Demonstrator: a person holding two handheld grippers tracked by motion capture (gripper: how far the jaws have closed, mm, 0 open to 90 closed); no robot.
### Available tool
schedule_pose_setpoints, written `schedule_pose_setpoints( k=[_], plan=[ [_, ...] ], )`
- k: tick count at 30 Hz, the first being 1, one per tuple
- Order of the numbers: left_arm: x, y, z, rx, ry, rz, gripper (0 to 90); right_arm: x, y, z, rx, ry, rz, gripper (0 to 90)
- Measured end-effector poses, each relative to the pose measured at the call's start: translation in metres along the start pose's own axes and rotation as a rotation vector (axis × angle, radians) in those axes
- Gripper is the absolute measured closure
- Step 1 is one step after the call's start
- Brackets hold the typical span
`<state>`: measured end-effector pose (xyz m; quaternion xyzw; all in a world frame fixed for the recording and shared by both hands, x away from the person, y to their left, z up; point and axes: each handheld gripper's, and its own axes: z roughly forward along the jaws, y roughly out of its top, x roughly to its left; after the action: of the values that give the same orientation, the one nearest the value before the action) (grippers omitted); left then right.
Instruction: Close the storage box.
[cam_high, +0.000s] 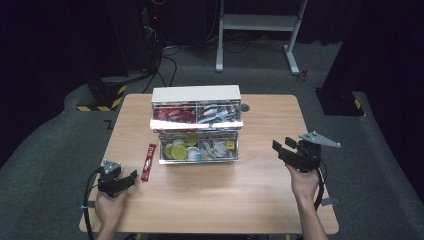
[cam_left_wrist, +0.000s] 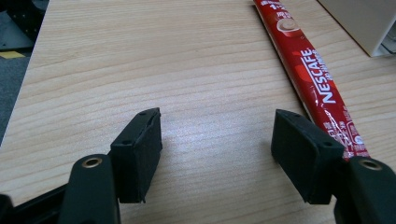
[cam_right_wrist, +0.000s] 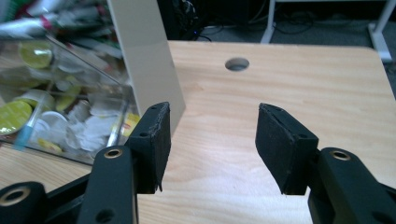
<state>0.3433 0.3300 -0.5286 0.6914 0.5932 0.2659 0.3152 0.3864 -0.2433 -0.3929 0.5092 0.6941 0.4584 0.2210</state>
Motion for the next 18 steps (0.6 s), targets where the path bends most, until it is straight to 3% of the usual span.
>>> schedule_pose_setpoints(
  k=[9,18],
  plan=[
    [0.0,0.0,0.0,-0.003,0.0,-0.001,33.6,-0.011,-0.026,0.01,0.038,-0.045,0.033,45.9],
    [0.0,0.0,0.0,0.001,0.0,0.003,33.5,-0.018,-0.049,0.021,0.078,-0.062,0.065,45.8]
  ],
)
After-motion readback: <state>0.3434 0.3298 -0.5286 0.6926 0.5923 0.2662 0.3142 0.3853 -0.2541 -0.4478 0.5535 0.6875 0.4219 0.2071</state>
